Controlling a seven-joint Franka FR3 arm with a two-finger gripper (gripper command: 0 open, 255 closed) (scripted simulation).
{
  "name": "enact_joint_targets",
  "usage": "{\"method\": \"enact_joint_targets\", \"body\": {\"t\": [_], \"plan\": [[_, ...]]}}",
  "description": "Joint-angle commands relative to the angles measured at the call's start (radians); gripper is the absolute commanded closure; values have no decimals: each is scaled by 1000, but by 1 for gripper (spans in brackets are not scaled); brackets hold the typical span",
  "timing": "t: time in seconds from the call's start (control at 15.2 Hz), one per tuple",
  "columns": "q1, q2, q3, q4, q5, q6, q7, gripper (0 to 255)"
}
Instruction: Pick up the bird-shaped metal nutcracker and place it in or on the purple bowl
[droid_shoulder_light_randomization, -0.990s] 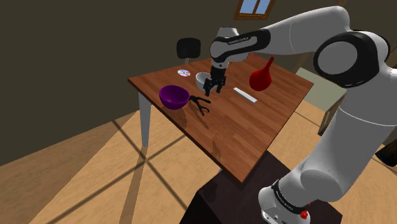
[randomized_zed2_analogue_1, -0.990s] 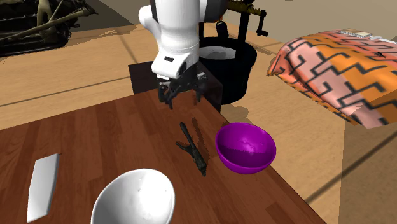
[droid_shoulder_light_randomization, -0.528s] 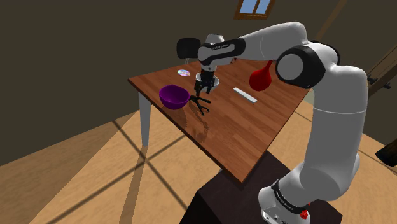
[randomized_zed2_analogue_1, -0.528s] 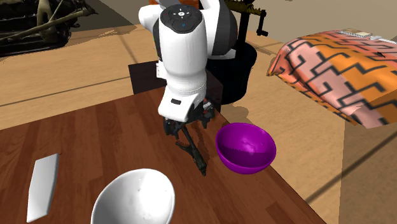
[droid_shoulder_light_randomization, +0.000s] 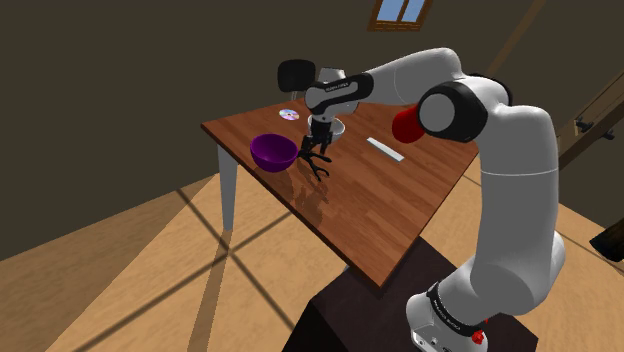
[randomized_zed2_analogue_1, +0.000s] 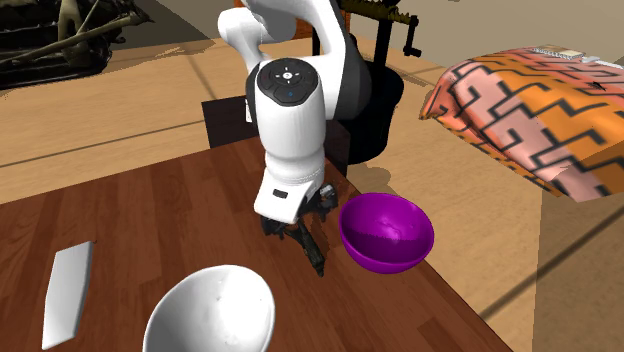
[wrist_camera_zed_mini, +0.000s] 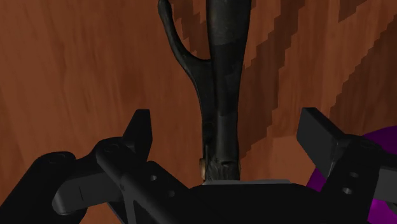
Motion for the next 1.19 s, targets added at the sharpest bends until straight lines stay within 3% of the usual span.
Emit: {"method": "enact_joint_targets", "body": {"t": [0.0,0.46,0.53,1.12], "plan": [[0,5,1,-14,1,19,-2,0],[0,5,1,-13,1,19,-2,0],[0,5,1,-13,1,19,-2,255],[0,5,1,-14,1,19,-2,255]]}}
